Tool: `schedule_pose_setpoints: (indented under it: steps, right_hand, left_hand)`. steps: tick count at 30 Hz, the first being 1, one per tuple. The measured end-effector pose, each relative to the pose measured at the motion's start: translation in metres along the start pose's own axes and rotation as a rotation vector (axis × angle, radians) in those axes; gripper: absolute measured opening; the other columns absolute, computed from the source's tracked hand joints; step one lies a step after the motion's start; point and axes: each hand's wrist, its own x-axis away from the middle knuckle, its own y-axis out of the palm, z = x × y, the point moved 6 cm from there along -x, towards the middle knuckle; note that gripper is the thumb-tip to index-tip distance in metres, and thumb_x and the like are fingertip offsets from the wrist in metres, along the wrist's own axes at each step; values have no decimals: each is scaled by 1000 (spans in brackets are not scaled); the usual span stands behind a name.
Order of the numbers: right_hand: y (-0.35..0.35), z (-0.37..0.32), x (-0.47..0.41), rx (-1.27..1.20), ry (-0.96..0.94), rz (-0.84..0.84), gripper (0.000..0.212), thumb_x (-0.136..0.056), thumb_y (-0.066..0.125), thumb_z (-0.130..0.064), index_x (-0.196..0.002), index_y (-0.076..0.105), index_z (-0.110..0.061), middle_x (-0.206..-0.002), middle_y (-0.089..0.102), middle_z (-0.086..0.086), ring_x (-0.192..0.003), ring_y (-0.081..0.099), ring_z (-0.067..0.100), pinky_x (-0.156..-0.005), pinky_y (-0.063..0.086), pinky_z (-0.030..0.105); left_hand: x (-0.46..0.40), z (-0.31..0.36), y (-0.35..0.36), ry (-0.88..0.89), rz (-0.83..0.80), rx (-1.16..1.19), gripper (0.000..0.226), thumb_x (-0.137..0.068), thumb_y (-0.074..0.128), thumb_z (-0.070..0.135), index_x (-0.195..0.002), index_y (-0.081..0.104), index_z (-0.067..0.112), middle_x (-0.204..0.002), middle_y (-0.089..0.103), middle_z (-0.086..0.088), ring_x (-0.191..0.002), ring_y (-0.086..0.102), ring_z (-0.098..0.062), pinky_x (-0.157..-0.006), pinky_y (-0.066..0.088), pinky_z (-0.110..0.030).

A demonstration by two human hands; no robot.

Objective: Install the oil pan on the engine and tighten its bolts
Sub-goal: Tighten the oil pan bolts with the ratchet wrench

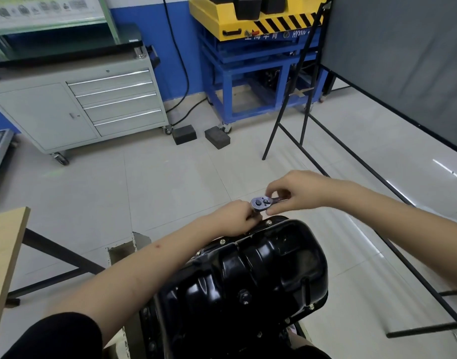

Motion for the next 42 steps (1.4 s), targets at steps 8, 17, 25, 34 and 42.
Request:
schedule_pose_setpoints:
  steps: [8, 17, 25, 34, 42]
  right_hand:
    - [18, 28, 28, -411, 204, -16, 43, -87, 52, -47, -60, 55, -13, -47, 41, -7, -42, 37, 5, -45, 30, 14]
    - [64, 5, 66, -889, 458, 5, 40, -90, 47, -46, -64, 52, -15, -48, 43, -7, -37, 35, 10, -39, 34, 19]
    - [8, 13, 37, -270, 53, 106, 16, -88, 59, -26, -88, 65, -11, -72, 54, 1, -68, 49, 18, -65, 36, 23]
    - [-16, 0, -1, 293, -278, 251, 24, -88, 57, -38, -99, 67, -19, -93, 63, -3, -93, 54, 19, -82, 35, 27]
    - [-6, 10, -15, 410, -155, 68, 49, -77, 53, -65, -60, 39, -21, -57, 43, -5, -60, 40, 18, -46, 18, 24]
  left_hand:
    - [-5, 1, -2, 49, -91, -7, 28, -96, 43, 28, -79, 46, 6, -63, 45, -8, -63, 40, -23, -56, 24, -28]
    - [-10, -8, -6, 32, -158, 161, 22, -84, 64, 24, -72, 56, 6, -50, 40, 6, -44, 34, -5, -47, 25, -18]
    - [-3, -5, -8, 38, -54, -40, 37, -96, 45, 27, -81, 59, -4, -79, 61, -23, -67, 48, -27, -64, 32, -30]
    - [5, 6, 1, 63, -101, -134, 34, -98, 37, 28, -92, 52, -1, -87, 60, -22, -71, 46, -28, -67, 34, -32]
    - [3, 5, -1, 104, -142, -96, 26, -96, 43, 25, -78, 48, 8, -78, 58, -20, -65, 41, -25, -63, 32, -31]
